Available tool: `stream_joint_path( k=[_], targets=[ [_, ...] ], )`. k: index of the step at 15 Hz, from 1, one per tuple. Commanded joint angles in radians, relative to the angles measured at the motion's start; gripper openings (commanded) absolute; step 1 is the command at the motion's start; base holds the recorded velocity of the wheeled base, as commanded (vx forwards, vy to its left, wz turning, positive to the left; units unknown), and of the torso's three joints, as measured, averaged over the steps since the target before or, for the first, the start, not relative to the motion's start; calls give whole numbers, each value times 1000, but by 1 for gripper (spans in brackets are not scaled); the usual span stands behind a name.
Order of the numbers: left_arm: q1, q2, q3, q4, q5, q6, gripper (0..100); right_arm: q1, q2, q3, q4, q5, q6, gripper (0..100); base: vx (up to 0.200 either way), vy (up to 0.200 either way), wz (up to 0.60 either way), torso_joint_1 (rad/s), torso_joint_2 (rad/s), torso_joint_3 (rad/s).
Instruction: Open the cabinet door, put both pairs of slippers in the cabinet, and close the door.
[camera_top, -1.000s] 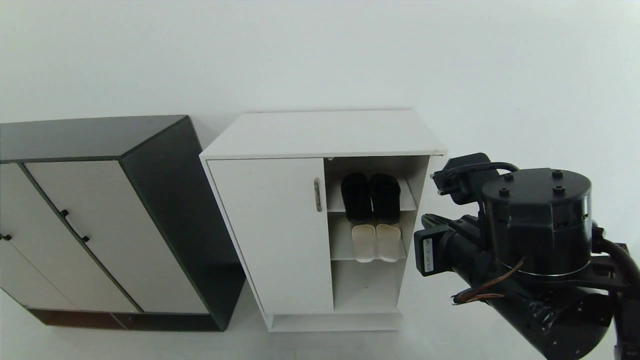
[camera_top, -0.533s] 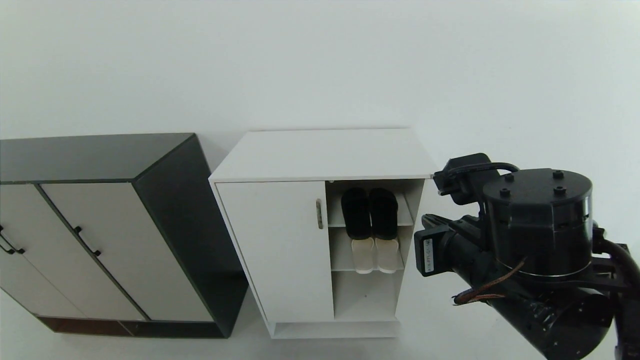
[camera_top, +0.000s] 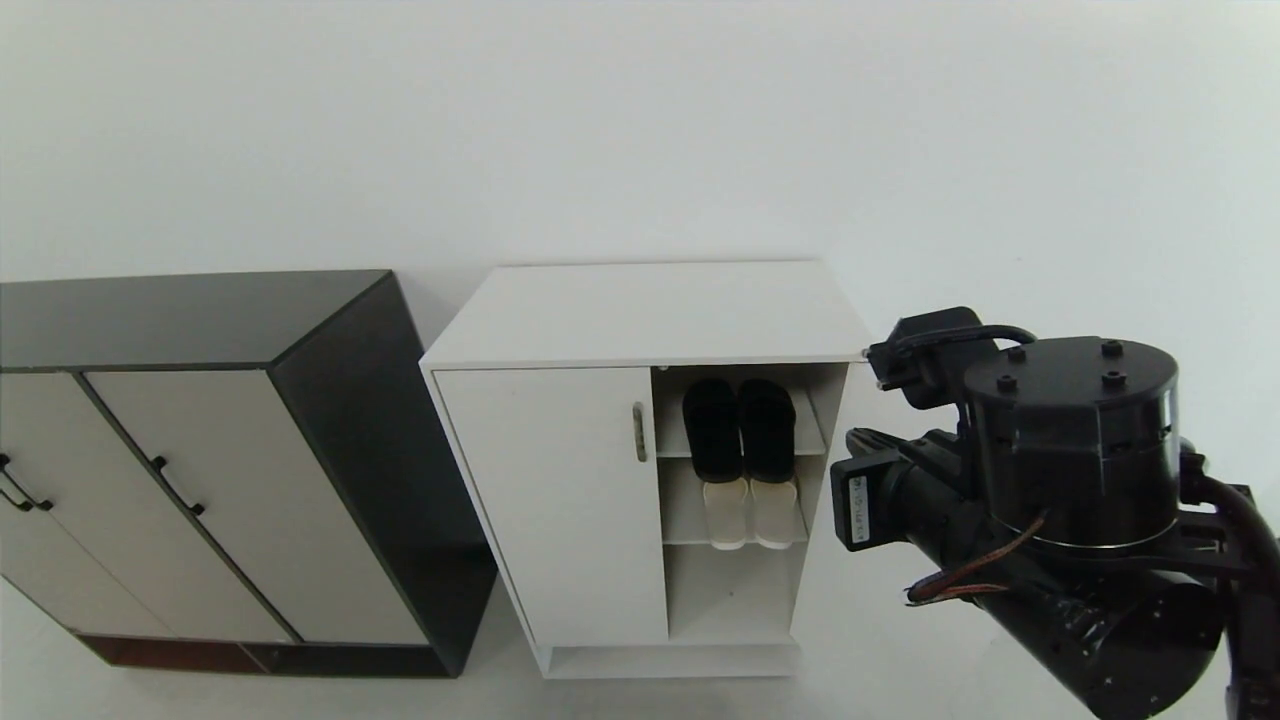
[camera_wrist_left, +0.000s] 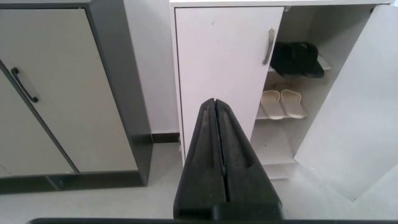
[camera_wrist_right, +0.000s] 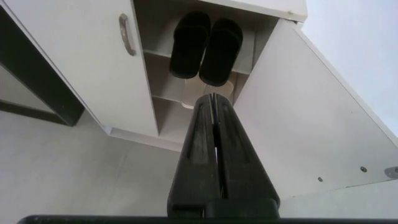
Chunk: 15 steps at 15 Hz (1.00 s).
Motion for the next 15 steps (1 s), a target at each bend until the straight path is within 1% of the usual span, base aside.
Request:
stream_joint_path(
  k=[1, 6, 10, 12, 15],
  targets=[
    [-1, 0, 0, 0, -1, 0, 0, 0, 3, 0, 0, -1, 0, 0, 0, 0, -600, -2, 2, -2],
    [0, 0, 0, 0, 0, 0, 0, -12, 6, 0, 0, 0, 0, 0, 0, 0, -600, 9, 2, 0],
    [0, 0, 0, 0, 0, 0, 0, -45, 8, -6, -17, 8, -11, 0, 0, 0, 0, 0, 0, 0],
    [0, 0, 0, 0, -1, 1, 0, -91, 4, -26, -42, 82, -15, 0, 0, 0, 0, 0, 0, 0],
    [-1, 2, 0, 0, -1, 1, 0, -203, 23, -89, -17, 167, -12, 0, 0, 0, 0, 0, 0, 0]
  ],
)
